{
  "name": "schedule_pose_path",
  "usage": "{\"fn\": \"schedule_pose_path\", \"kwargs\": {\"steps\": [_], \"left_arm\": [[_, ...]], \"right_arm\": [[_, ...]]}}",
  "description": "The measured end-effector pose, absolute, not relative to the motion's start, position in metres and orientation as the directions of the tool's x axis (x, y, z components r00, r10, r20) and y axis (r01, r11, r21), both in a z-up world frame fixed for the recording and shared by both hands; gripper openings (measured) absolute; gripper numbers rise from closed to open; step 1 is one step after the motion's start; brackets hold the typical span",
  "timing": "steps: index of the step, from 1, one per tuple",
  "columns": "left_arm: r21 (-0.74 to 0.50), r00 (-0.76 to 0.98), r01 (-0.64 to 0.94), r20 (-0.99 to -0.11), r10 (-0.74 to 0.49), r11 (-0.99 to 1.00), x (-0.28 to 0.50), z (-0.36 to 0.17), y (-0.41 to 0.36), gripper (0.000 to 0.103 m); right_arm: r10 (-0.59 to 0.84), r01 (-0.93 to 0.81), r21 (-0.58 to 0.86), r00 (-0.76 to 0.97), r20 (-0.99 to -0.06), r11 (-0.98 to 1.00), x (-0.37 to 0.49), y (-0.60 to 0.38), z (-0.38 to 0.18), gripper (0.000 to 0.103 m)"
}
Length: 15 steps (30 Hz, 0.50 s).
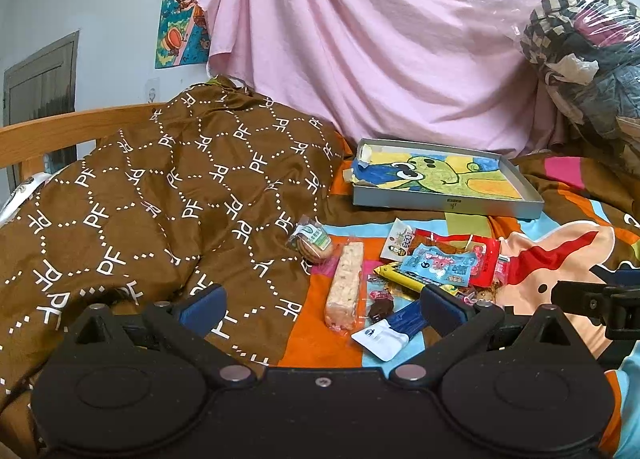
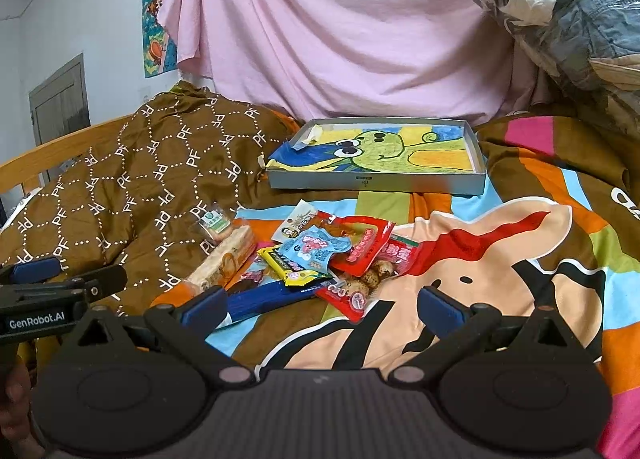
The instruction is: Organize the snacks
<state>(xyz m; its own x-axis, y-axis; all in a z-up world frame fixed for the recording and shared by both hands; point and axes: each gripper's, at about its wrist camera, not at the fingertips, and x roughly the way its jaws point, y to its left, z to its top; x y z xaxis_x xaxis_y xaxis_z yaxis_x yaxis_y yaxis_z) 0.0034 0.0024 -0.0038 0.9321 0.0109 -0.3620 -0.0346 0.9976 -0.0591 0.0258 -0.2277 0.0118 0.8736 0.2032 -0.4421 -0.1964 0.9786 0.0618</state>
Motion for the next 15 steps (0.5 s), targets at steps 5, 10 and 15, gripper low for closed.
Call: {"fn": "schedule_pose_path", "kwargs": {"steps": [5, 10, 15], "left_arm": [[-0.058, 0.929, -0.035, -0.369, 0.011, 0.998, 0.0050, -0.0041, 0.0020, 0.102], [-0.058, 0.928, -0.037, -0.372, 0.013, 0.998, 0.0052, -0.0046, 0.0024, 0.102], [-0.059, 0.926, -0.042, -0.377, 0.016, 0.997, 0.0054, -0.0050, 0.0027, 0.102]], "right_arm": [[0.203, -0.197, 0.060, 0.875, -0.439, 0.979, 0.0259, -0.2269, 0.0116, 0.103], [0.204, -0.198, 0.060, 0.874, -0.440, 0.978, 0.0262, -0.2265, 0.0109, 0.103], [0.204, -0.198, 0.061, 0.874, -0.441, 0.978, 0.0264, -0.2263, 0.0103, 0.103]]}}
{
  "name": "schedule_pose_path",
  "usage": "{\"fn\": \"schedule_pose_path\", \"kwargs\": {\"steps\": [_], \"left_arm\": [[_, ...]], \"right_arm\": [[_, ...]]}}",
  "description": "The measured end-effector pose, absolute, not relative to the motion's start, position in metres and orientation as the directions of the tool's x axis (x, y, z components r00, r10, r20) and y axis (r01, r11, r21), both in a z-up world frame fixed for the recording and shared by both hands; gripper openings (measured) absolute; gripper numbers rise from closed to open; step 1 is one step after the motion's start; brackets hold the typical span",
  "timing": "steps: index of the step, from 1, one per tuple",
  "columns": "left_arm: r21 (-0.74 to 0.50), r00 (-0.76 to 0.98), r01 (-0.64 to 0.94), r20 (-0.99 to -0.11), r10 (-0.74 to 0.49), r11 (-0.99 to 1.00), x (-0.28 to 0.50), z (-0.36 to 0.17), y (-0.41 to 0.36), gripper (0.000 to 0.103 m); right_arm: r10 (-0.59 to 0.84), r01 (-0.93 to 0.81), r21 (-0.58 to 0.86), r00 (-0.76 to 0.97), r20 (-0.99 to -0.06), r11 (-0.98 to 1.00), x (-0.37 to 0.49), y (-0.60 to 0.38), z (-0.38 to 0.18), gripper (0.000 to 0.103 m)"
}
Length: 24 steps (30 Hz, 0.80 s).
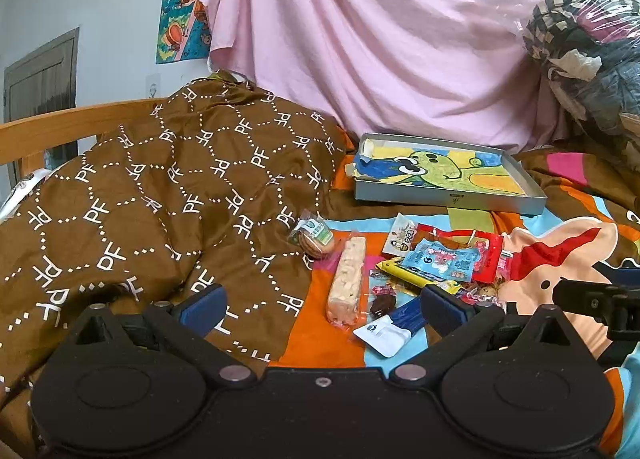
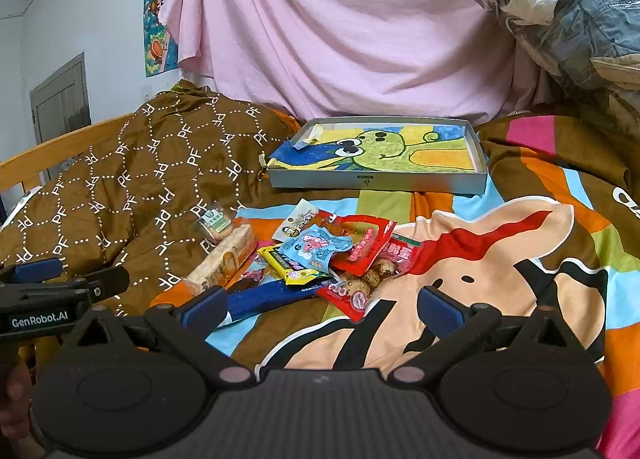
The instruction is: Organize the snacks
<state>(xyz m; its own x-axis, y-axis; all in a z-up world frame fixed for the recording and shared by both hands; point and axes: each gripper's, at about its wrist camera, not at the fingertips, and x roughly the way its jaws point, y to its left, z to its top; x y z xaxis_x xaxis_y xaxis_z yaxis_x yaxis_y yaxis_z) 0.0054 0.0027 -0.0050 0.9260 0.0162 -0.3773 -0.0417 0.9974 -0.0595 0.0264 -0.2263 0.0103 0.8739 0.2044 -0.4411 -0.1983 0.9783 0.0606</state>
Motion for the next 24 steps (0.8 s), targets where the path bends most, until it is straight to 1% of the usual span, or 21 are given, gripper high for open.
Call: {"fn": "schedule_pose_path", "kwargs": {"steps": [7, 18, 24], "left_arm": [[-0.064, 0.922, -0.052, -0.387, 0.024, 0.997, 0.007, -0.004, 0.003, 0.102], [-0.087, 0.902, -0.072, -0.430, 0.028, 0.994, 0.013, -0.006, 0.008, 0.102], [-0.037, 0.877, -0.065, -0.478, 0.039, 0.997, 0.020, -0.005, 0.003, 0.102]], "right_arm": [[0.201, -0.198, 0.054, 0.876, -0.438, 0.979, 0.027, -0.225, 0.008, 0.103], [0.196, -0.199, 0.041, 0.870, -0.453, 0.979, 0.029, -0.222, 0.004, 0.103], [0.193, -0.202, 0.030, 0.870, -0.454, 0.979, 0.030, -0.220, 0.002, 0.103]]}}
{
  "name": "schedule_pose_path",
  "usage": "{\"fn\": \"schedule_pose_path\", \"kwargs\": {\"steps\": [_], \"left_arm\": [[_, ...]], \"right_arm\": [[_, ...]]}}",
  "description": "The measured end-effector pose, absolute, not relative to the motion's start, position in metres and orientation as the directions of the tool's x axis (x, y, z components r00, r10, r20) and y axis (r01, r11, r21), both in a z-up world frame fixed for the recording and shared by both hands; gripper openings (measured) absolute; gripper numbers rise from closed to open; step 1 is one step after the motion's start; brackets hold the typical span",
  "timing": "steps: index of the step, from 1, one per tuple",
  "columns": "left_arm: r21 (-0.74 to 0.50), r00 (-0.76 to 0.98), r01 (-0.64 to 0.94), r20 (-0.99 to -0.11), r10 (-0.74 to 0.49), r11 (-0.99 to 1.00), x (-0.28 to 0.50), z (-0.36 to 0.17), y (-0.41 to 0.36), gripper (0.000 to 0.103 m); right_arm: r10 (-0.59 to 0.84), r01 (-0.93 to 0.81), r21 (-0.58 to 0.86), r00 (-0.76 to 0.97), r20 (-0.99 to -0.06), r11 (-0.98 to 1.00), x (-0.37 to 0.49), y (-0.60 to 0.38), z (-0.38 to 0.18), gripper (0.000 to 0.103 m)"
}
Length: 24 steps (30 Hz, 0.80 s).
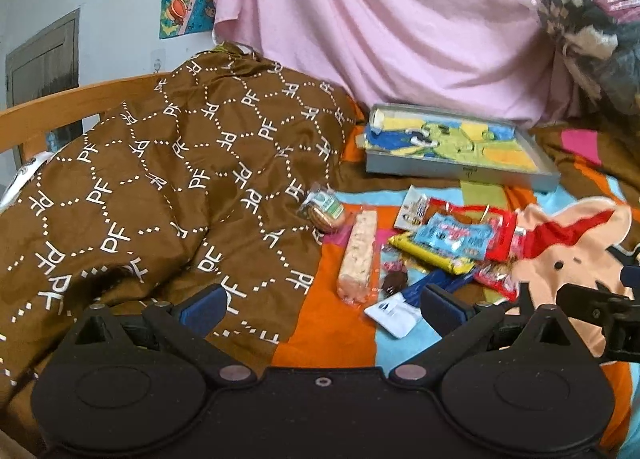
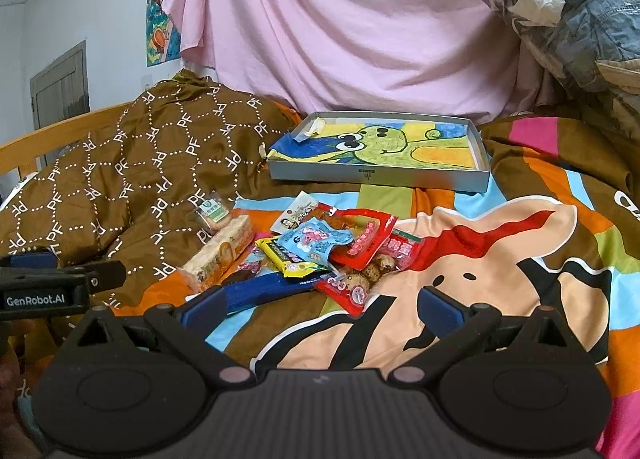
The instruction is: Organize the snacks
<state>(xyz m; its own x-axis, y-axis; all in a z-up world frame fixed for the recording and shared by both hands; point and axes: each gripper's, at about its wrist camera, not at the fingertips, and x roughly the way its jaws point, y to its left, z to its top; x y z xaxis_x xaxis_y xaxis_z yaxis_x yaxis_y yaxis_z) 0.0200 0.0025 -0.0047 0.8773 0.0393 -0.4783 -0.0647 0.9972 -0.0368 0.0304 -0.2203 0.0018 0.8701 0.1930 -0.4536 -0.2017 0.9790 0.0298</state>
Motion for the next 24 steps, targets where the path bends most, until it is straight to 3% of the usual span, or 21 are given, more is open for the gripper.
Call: {"fn": "schedule_pose_path", "kwargs": {"steps": [6, 15, 19, 24], "left_arm": [[-0.009, 0.838, 0.006, -0.546, -0.010, 1.000, 0.043, -0.005, 0.009, 0.102], [0.068, 0.852, 0.094, -0.522, -0.045, 0.993, 0.102, -0.006, 0.003, 0.102], [0.020, 0.806, 0.114, -0.587, -0.081, 0.993, 0.142, -0.012, 0.001, 0.102], [0.002, 0.807, 0.142, -0.580, -0.114, 0.990, 0.168, -0.023, -0.003, 0.102]], "right_arm": [[0.223, -0.249, 0.015, 0.838, -0.498, 0.968, 0.039, -0.215, -0.006, 0.103], [0.232, -0.323, -0.076, 0.807, -0.543, 0.943, 0.065, -0.217, -0.017, 0.103], [0.234, -0.349, -0.118, 0.806, -0.544, 0.930, 0.084, -0.219, -0.017, 0.103], [0.253, -0.397, -0.163, 0.800, -0.544, 0.903, 0.106, -0.217, -0.017, 0.103]]}}
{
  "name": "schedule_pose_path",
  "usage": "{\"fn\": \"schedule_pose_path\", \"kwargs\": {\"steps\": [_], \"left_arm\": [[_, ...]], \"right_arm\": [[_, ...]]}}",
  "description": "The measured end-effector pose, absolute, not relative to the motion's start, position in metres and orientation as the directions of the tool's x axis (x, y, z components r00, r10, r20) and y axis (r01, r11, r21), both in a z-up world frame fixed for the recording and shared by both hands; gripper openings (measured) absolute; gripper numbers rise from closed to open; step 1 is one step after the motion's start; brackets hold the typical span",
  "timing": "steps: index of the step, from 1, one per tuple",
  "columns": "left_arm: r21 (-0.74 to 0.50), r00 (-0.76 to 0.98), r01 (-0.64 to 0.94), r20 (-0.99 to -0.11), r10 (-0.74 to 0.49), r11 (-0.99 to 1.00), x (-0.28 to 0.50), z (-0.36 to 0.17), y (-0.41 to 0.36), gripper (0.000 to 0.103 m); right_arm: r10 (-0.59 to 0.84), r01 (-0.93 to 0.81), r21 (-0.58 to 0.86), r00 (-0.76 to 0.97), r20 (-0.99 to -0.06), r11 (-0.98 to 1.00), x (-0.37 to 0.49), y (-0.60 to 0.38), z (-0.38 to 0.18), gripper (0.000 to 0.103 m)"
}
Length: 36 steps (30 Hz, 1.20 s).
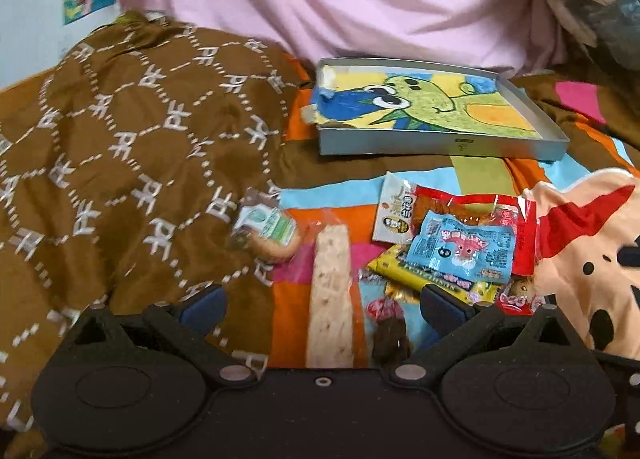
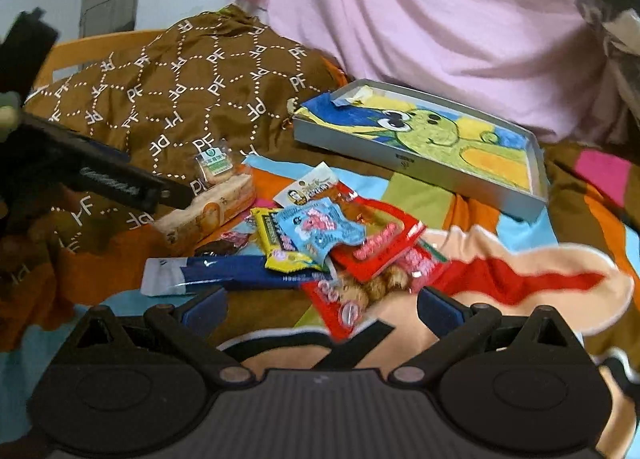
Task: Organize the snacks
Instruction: 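Lower the left tool onto the white rice cracker bar and grasp it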
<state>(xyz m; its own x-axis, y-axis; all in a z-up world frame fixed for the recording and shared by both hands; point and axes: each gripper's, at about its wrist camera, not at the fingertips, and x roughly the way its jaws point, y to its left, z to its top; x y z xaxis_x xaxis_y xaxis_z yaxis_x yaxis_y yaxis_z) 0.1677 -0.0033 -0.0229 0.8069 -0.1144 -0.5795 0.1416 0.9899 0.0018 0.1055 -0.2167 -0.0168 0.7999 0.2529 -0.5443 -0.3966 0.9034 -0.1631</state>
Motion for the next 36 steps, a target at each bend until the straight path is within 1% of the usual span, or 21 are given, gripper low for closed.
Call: {"fn": "schedule_pose_path", "kwargs": {"steps": [3, 6, 9, 14, 17, 19, 20, 23, 25, 28, 29, 31, 33, 36], "left_arm": [[0.046, 0.818, 0.176, -0.563, -0.120, 0.983, 0.178, -0.031, -0.008, 0.102], [0.063, 0.813, 0.196, -0.569, -0.126, 0.979, 0.186, -0.039, -0.007, 0.102], [0.023, 0.794, 0.208, -0.587, -0.155, 0.978, 0.195, -0.047, -0.001, 0.100], [-0.048, 0.787, 0.229, -0.579, -0.214, 0.972, 0.200, -0.053, 0.007, 0.097], [-0.092, 0.772, 0.246, -0.583, -0.252, 0.965, 0.203, -0.056, 0.011, 0.090], [-0.139, 0.759, 0.247, -0.588, -0.280, 0.959, 0.205, -0.058, 0.015, 0.080], [-0.169, 0.752, 0.241, -0.590, -0.294, 0.956, 0.205, -0.059, 0.018, 0.078], [-0.241, 0.746, 0.212, -0.586, -0.316, 0.947, 0.208, -0.061, 0.026, 0.075], [-0.266, 0.735, 0.205, -0.594, -0.328, 0.942, 0.210, -0.064, 0.027, 0.065], [-0.266, 0.717, 0.211, -0.612, -0.334, 0.941, 0.212, -0.067, 0.025, 0.054], [-0.261, 0.712, 0.217, -0.617, -0.335, 0.941, 0.213, -0.068, 0.024, 0.053], [-0.246, 0.703, 0.232, -0.626, -0.338, 0.941, 0.212, -0.070, 0.020, 0.047], [-0.226, 0.697, 0.239, -0.637, -0.329, 0.944, 0.212, -0.073, 0.016, 0.045], [-0.231, 0.691, 0.232, -0.644, -0.327, 0.945, 0.213, -0.075, 0.017, 0.042]], "right_arm": [[0.262, -0.426, -0.197, 0.797, -0.544, 0.883, 0.116, -0.213, -0.016, 0.103], [0.246, -0.430, -0.243, 0.804, -0.541, 0.869, 0.126, -0.210, -0.016, 0.103], [0.218, -0.416, -0.291, 0.821, -0.527, 0.862, 0.138, -0.207, -0.016, 0.103], [0.164, -0.374, -0.338, 0.842, -0.514, 0.863, 0.163, -0.200, -0.022, 0.103], [0.158, -0.378, -0.348, 0.839, -0.521, 0.858, 0.181, -0.196, -0.028, 0.102], [0.161, -0.397, -0.375, 0.835, -0.526, 0.838, 0.188, -0.192, -0.030, 0.097], [0.162, -0.408, -0.403, 0.838, -0.521, 0.819, 0.192, -0.189, -0.030, 0.092], [0.166, -0.431, -0.457, 0.843, -0.512, 0.778, 0.199, -0.187, -0.025, 0.091], [0.180, -0.455, -0.450, 0.828, -0.531, 0.768, 0.204, -0.188, -0.022, 0.089], [0.187, -0.485, -0.402, 0.787, -0.588, 0.776, 0.217, -0.188, -0.021, 0.084], [0.194, -0.501, -0.382, 0.767, -0.611, 0.776, 0.223, -0.187, -0.021, 0.081], [0.202, -0.519, -0.360, 0.743, -0.638, 0.775, 0.230, -0.185, -0.023, 0.079], [0.219, -0.544, -0.339, 0.719, -0.659, 0.768, 0.235, -0.180, -0.025, 0.074], [0.243, -0.578, -0.334, 0.701, -0.670, 0.745, 0.236, -0.171, -0.030, 0.073]]}}
